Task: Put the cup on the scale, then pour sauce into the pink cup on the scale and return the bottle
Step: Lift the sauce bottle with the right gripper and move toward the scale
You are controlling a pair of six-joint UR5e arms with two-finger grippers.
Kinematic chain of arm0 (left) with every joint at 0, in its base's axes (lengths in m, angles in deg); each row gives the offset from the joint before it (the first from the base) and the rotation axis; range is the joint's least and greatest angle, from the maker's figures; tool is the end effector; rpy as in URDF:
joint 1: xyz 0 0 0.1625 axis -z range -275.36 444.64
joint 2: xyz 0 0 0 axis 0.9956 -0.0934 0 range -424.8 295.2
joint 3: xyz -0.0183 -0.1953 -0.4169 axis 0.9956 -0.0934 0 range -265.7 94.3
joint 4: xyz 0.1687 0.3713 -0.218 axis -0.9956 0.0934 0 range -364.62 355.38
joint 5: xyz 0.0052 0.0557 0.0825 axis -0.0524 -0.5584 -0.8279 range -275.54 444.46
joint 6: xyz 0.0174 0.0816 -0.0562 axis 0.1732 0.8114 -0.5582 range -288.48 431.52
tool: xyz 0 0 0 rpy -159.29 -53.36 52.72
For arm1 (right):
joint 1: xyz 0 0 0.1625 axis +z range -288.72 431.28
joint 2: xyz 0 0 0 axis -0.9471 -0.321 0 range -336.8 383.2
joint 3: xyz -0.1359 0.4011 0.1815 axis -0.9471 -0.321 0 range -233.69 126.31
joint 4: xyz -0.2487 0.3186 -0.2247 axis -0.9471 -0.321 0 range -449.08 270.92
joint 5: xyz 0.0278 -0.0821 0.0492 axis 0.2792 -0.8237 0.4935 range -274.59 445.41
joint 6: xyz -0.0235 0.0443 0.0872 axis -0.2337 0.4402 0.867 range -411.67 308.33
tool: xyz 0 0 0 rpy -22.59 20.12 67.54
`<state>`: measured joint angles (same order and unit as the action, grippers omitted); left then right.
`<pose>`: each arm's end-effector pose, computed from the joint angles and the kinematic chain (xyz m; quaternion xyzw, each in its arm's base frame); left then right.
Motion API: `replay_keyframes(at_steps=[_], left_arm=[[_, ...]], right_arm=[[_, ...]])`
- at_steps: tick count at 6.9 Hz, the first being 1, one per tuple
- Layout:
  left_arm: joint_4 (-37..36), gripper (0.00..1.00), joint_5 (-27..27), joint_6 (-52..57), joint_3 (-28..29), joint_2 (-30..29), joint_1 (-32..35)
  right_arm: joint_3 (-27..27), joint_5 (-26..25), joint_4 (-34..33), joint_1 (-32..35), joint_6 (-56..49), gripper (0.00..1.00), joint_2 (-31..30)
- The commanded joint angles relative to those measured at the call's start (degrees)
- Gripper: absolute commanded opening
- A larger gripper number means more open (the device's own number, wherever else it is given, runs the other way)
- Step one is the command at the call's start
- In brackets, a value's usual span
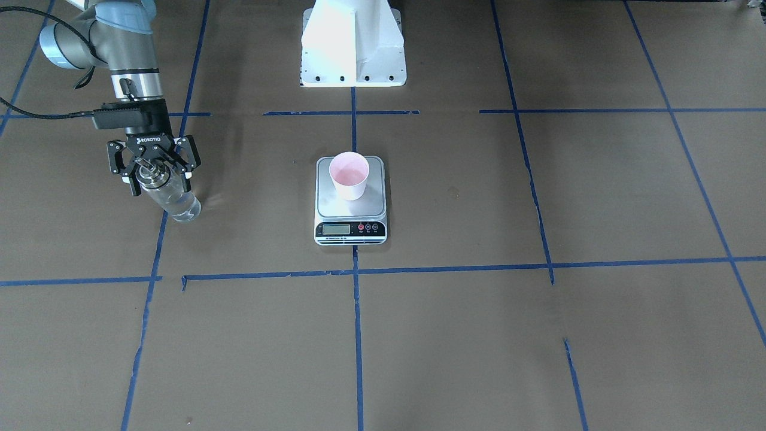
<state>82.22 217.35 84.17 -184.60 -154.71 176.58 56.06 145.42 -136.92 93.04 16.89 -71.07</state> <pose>-0.0832 -0.5407 0.6190 0.0918 0.3564 0.1047 0.9239 -0.4143 -0.3630 0.4662 0.3822 -0.3494 0.1271 0.8460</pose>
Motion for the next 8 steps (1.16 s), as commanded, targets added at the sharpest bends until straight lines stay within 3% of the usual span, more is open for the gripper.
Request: replay_keyframes(at_steps=[1,2,3,4,5,8], left_arm=[[0.0,1.0,0.0,0.0,0.0,0.0,0.1],[0.0,1.0,0.0,0.0,0.0,0.0,0.0],[0.0,1.0,0.0,0.0,0.0,0.0,0.0],[0.0,1.0,0.0,0.0,0.0,0.1,0.0],[0.0,1.0,0.0,0.0,0.0,0.0,0.1],[0.0,1.0,0.0,0.0,0.1,0.1,0.0]], right_arm=[[-0.1,-1.4,-0.1,0.0,0.0,1.0,0.6],[-0.8,-2.0,-0.1,0.0,0.0,1.0,0.6],[-1.5,-2.8,0.0,0.0,0.2,0.87,0.7],[-1.5,-4.0,0.1,0.0,0.7,0.12,0.7],[-1.4,-5.3,0.2,0.0,0.5,0.0,0.7],[0.5,-6.3,0.3,0.2,-0.3,0.0,0.7]])
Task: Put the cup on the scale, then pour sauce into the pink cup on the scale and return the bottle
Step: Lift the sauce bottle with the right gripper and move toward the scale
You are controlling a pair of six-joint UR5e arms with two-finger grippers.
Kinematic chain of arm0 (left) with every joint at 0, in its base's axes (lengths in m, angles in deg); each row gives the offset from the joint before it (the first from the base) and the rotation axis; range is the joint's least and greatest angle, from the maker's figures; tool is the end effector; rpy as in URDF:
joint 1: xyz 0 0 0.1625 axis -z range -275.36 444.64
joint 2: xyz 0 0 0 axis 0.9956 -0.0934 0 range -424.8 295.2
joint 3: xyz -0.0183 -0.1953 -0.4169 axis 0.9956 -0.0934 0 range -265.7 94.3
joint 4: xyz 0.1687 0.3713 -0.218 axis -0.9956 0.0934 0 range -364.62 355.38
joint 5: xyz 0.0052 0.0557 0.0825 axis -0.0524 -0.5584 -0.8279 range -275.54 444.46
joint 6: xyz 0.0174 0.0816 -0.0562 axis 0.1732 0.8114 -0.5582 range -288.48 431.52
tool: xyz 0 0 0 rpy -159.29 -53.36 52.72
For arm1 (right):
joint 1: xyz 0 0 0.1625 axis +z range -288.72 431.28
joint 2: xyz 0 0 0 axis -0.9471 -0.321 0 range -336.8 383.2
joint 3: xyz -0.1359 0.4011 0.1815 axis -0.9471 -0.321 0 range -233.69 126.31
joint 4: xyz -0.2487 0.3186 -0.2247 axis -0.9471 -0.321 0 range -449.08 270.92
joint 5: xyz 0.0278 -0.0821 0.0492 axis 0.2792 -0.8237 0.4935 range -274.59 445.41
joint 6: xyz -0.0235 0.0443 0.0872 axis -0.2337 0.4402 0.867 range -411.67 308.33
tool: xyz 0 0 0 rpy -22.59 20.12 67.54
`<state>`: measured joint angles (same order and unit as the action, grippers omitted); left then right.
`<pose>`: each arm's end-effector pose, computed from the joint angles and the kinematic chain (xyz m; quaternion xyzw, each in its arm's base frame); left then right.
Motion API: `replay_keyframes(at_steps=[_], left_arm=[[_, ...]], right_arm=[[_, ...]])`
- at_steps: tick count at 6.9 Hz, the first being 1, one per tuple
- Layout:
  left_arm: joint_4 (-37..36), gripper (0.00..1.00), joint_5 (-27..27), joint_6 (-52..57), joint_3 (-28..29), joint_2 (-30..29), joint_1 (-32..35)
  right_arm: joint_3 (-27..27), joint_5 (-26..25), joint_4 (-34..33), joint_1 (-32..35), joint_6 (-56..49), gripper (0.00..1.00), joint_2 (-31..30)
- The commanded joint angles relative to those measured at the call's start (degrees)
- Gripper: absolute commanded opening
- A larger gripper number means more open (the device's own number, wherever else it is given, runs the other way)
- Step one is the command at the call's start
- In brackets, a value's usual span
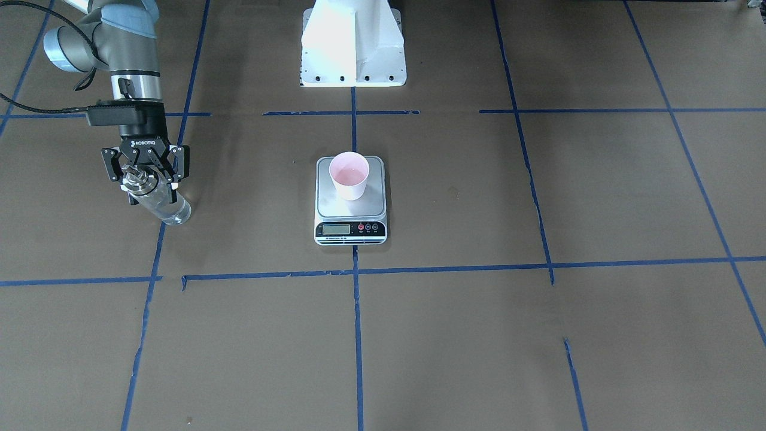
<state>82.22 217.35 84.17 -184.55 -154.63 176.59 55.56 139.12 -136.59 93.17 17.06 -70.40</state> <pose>-0.0832 -0.5401 0.6202 0.0908 0.3566 0.1042 0.9240 -0.4096 -0.3724 0.4610 0.4230 -0.3292 0.1558 0.8297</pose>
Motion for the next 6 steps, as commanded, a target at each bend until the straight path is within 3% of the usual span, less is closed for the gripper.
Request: replay_keyframes(at_steps=[1,2,3,5,6], left_arm=[[0.0,1.0,0.0,0.0,0.1,0.0,0.0],[0.0,1.0,0.0,0.0,0.1,0.0,0.0],[-0.2,1.0,-0.1,-0.1,0.1,0.2,0.2],[-0.4,1.0,0.0,-1.6,0.2,2.5,0.2],[0.0,1.0,0.1,-3.1,0.7,3.3,0.0]], right_arm=[[1.9,0.0,0.0,0.2,-9.1,0.0,0.1],[4.7,0.6,0.0,0.2,-21.5,0.0,0.0],[6.1,4.1,-0.1,0.7,-26.6,0.0,0.2],[6.5,12.8,-0.3,5.2,-31.7,0.0,2.0],[6.4,14.5,-0.9,6.0,-32.3,0.0,3.1]])
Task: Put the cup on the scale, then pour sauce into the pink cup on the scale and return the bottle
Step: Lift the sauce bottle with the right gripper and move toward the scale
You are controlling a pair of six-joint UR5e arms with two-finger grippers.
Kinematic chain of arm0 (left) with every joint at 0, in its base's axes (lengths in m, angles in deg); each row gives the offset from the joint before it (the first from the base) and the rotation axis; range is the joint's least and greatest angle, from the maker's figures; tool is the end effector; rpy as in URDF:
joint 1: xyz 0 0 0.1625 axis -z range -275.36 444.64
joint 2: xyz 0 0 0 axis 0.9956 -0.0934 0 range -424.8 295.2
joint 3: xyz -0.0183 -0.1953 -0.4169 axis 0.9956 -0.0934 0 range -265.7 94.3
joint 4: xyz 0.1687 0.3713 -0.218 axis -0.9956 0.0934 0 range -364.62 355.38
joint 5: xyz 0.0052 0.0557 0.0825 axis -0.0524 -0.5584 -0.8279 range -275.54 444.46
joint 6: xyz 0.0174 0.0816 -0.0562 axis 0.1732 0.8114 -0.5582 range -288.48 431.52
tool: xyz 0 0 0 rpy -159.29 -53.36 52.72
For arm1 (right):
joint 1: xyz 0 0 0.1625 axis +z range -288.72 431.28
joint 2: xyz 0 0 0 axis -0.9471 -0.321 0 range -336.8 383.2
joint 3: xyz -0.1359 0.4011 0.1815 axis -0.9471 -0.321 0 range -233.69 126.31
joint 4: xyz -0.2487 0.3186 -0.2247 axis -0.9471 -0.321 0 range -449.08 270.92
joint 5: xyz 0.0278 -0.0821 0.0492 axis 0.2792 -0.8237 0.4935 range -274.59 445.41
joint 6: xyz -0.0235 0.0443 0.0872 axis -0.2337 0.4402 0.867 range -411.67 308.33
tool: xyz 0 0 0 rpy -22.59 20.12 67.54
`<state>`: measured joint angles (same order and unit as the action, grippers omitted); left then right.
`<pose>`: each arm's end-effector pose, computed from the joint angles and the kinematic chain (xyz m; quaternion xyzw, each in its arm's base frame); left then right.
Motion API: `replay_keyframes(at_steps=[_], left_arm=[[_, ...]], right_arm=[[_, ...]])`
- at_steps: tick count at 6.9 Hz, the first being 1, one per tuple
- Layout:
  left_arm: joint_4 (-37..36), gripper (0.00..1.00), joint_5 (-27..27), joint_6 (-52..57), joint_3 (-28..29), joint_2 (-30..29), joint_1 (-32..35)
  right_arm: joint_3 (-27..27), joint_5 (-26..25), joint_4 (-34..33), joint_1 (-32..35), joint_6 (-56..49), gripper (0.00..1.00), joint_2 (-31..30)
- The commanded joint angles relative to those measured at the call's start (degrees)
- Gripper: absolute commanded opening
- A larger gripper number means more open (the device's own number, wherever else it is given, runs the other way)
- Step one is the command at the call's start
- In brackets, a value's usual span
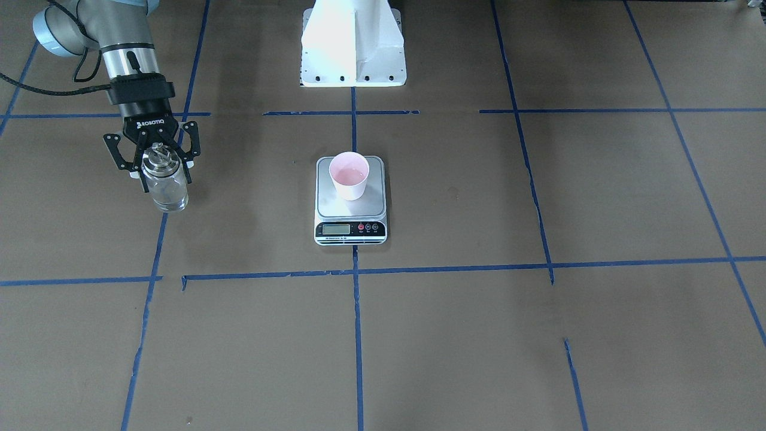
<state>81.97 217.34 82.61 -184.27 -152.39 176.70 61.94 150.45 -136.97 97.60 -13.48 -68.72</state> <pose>-0.0836 -0.5212 0.6442 0.0640 0.3605 0.0820 0.9269 -0.3828 -0.3854 0.3913 0.4752 -0.2975 -0.0663 0.8254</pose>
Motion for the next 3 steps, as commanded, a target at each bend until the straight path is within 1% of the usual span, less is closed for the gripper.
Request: replay_keyframes(at_steps=[1,2,3], left_arm=[[0.3,1.0,1.4,-1.6,0.4,1.2,-0.1],[0.3,1.0,1.5,-1.5,0.2,1.2,-0.1],[0.3,1.0,1.5,-1.4,0.1,1.2,0.0]], right_arm=[[0.0,3.8,-0.7,2.2,-3.1,0.0,2.3],[0.4,4.4,-4.0,2.5,-4.0,0.0,2.7],[0.7,4.2,-8.5,2.6,-7.0,0.0,5.6]])
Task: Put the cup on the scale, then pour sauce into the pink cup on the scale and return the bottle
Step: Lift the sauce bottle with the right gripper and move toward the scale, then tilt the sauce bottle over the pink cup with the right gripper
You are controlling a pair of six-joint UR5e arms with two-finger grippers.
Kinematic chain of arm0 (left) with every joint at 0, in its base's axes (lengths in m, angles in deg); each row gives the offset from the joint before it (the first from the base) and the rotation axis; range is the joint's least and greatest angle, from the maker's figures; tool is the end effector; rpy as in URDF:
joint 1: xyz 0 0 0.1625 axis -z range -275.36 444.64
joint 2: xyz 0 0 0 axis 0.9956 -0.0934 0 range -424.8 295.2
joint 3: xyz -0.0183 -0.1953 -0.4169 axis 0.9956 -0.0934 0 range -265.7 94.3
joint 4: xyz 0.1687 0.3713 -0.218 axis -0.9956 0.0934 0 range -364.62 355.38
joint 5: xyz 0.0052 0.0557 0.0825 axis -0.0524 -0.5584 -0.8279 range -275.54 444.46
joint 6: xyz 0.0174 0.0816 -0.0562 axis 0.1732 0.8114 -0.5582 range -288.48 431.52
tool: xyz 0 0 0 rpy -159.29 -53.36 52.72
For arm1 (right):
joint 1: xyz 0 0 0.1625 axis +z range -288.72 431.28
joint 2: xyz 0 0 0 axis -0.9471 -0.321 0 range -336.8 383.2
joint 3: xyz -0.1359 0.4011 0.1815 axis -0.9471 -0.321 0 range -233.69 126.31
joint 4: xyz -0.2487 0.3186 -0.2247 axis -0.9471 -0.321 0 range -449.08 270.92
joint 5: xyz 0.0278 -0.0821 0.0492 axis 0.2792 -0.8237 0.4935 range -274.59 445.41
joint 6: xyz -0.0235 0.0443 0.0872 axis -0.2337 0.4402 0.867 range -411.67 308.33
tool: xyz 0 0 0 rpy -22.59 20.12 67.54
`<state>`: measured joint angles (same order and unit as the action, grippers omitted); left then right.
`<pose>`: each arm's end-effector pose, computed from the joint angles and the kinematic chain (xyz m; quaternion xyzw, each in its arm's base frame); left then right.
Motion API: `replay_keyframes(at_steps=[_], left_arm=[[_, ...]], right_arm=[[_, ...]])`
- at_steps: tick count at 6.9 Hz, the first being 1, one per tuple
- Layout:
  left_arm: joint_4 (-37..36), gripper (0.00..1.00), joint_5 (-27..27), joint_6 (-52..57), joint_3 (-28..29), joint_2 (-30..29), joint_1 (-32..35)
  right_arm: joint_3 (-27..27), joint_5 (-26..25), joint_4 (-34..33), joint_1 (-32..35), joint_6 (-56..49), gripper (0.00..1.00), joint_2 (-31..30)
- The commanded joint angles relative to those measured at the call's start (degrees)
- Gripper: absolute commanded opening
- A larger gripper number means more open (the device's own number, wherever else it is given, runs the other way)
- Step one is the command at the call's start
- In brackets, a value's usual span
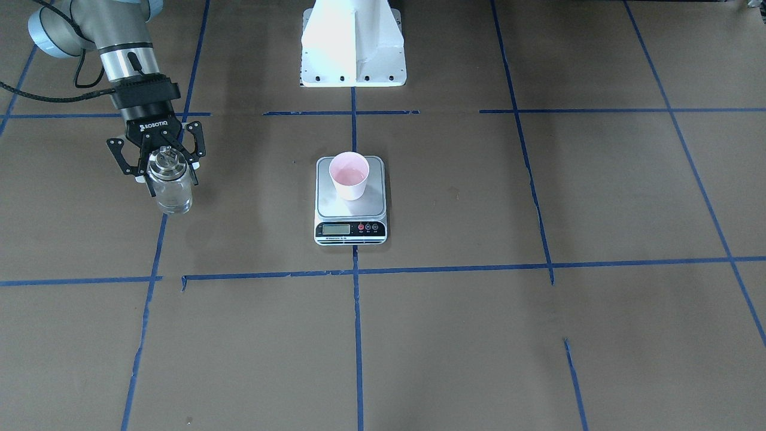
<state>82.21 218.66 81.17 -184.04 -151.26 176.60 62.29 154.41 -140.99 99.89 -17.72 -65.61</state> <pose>-0.0807 -0.5120 0.6546 0.0511 0.3730 0.0675 0.9240 -0.3846 -0.4027 0.3697 0.4705 -0.2885 -0.1010 0.8277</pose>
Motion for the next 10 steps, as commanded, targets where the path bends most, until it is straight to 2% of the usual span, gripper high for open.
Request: replay_keyframes(at_steps=[1,3,5,6,8,10], left_arm=[[0.0,1.0,0.2,0.1,-0.3,0.1,0.0],[0.0,1.0,0.2,0.1,-0.3,0.0,0.0],[0.0,1.0,0.3,0.1,-0.3,-0.1,-0.1],[0.0,1.0,0.3,0.1,-0.3,-0.1,-0.1],[0.0,1.0,0.2,0.1,-0.2,-0.1,-0.1],[0.0,1.0,0.3,0.1,-0.1,-0.1,-0.1]], right_arm=[[0.2,-0.3,-10.2,0.1,-6.9,0.0,6.4],[-0.2,-8.0,-21.9,-1.9,-17.2,0.0,14.1],[-3.6,-19.5,-41.3,-8.0,-23.8,0.0,25.5],[-5.0,-27.6,-43.7,-11.4,-33.0,0.0,27.1],[-8.7,-29.4,-44.7,-12.4,-34.8,0.0,28.1],[-9.7,-34.3,-47.4,-14.7,-41.3,0.0,29.0]])
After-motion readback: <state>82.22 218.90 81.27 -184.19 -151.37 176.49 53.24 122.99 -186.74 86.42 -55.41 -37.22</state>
